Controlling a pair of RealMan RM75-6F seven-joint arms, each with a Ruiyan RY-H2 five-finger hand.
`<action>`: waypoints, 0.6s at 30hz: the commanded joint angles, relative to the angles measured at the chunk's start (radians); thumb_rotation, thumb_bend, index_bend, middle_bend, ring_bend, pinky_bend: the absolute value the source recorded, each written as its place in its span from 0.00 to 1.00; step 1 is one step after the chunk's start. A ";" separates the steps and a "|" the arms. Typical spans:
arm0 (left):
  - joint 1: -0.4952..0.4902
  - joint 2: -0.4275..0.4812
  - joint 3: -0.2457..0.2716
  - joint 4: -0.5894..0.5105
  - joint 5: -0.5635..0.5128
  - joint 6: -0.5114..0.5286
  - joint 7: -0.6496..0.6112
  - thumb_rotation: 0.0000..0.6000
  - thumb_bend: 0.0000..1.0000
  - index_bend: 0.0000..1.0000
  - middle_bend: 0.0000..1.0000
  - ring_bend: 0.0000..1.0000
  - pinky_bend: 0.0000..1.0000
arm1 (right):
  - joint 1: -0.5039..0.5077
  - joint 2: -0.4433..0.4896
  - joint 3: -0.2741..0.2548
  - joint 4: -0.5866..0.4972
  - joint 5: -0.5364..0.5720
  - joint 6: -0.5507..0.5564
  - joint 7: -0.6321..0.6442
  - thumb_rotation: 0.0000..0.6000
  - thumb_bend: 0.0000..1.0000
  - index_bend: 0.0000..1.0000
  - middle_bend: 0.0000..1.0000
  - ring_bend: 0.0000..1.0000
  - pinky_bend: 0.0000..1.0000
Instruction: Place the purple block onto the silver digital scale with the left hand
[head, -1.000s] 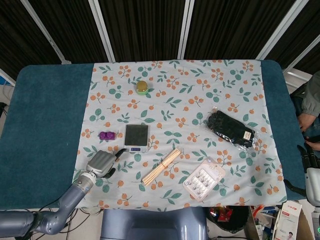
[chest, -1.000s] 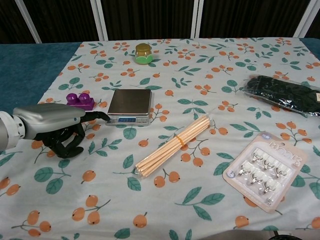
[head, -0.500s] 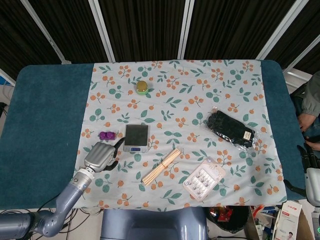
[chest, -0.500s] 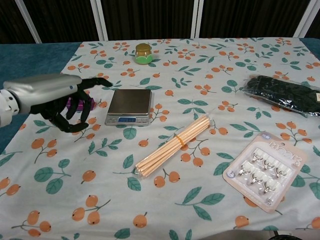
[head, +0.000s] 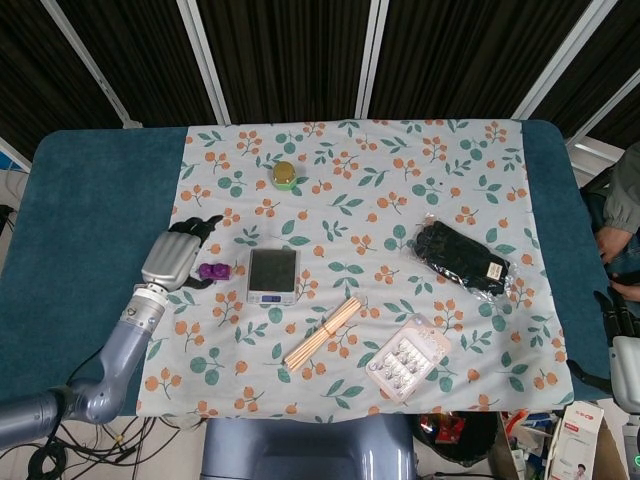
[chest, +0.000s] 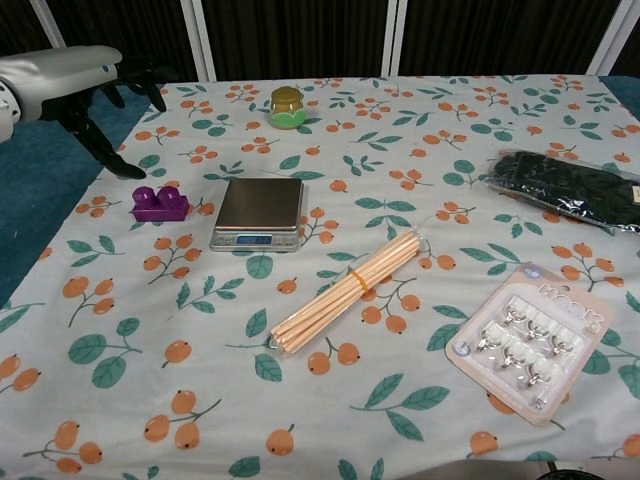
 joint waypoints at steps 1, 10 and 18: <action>-0.040 -0.004 0.007 0.080 -0.045 -0.072 0.051 1.00 0.03 0.12 0.27 0.12 0.21 | -0.001 0.000 -0.001 -0.002 0.000 0.001 -0.004 1.00 0.07 0.05 0.01 0.17 0.19; -0.069 -0.050 0.038 0.182 -0.035 -0.139 0.055 1.00 0.04 0.17 0.32 0.14 0.22 | -0.001 0.000 0.000 -0.004 0.005 -0.001 -0.006 1.00 0.07 0.05 0.01 0.17 0.19; -0.075 -0.097 0.055 0.255 -0.041 -0.184 0.028 1.00 0.09 0.19 0.37 0.17 0.24 | 0.001 0.001 0.001 -0.001 0.005 -0.004 0.001 1.00 0.07 0.05 0.01 0.17 0.19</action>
